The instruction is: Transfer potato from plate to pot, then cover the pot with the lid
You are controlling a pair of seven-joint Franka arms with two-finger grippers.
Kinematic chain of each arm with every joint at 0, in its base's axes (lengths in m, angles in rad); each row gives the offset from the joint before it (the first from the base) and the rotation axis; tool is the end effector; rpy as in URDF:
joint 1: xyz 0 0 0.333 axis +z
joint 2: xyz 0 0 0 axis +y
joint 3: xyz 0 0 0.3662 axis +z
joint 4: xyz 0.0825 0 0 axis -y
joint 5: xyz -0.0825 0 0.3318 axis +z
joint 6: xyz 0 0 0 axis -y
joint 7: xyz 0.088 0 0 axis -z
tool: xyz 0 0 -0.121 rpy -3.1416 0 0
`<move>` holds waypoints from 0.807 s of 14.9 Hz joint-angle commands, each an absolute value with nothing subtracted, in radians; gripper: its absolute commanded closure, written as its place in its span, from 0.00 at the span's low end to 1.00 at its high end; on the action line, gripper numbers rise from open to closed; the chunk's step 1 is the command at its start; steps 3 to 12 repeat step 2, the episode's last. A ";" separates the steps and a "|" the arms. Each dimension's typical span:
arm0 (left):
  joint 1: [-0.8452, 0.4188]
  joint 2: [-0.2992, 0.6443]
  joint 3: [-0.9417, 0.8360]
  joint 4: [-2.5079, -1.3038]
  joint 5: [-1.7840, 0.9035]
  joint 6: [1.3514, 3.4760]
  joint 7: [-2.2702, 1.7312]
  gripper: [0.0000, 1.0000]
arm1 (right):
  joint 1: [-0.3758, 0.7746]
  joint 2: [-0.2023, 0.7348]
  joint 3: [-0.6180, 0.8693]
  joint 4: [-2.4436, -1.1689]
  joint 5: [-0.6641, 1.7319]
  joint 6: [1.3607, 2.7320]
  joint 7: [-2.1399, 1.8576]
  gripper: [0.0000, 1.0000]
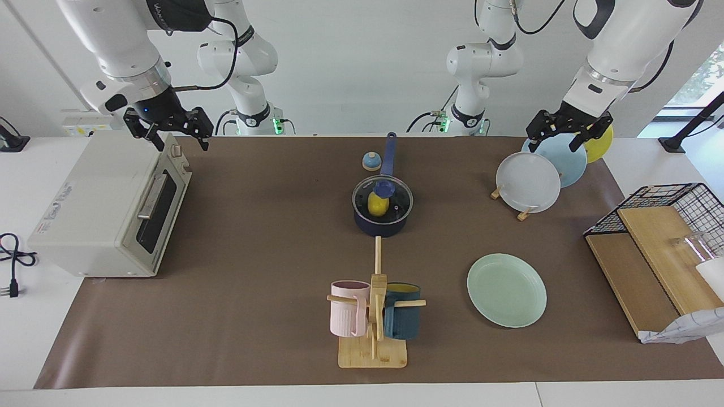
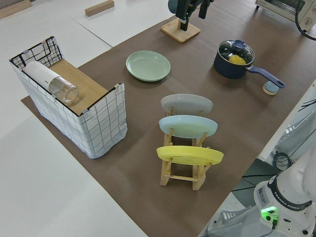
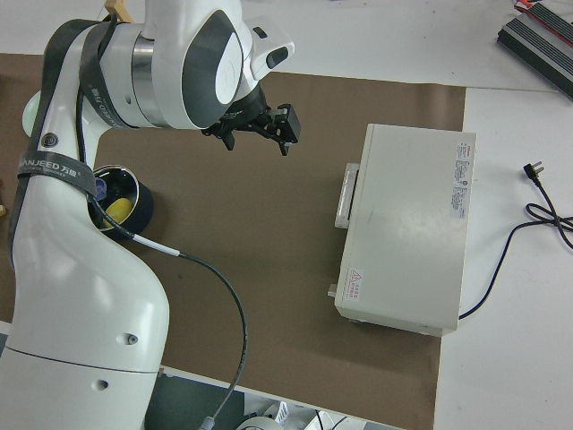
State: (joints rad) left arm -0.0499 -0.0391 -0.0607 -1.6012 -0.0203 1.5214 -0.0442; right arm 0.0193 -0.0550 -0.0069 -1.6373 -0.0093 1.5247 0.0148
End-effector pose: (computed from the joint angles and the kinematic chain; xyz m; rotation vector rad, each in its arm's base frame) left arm 0.4789 -0.0565 0.6630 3.1244 -0.1045 -0.0657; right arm 0.4758 0.0046 0.6560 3.1306 -0.0040 -0.0900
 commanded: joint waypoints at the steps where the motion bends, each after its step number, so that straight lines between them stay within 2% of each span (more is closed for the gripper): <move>1: -0.064 -0.038 -0.048 -1.594 -0.026 1.516 -0.049 0.00 | 0.012 -0.071 -0.002 -1.654 0.012 1.522 0.015 0.00; 12: -0.064 -0.038 -0.046 -1.594 -0.026 1.516 -0.049 0.00 | 0.012 -0.072 -0.002 -1.654 0.012 1.522 0.015 0.00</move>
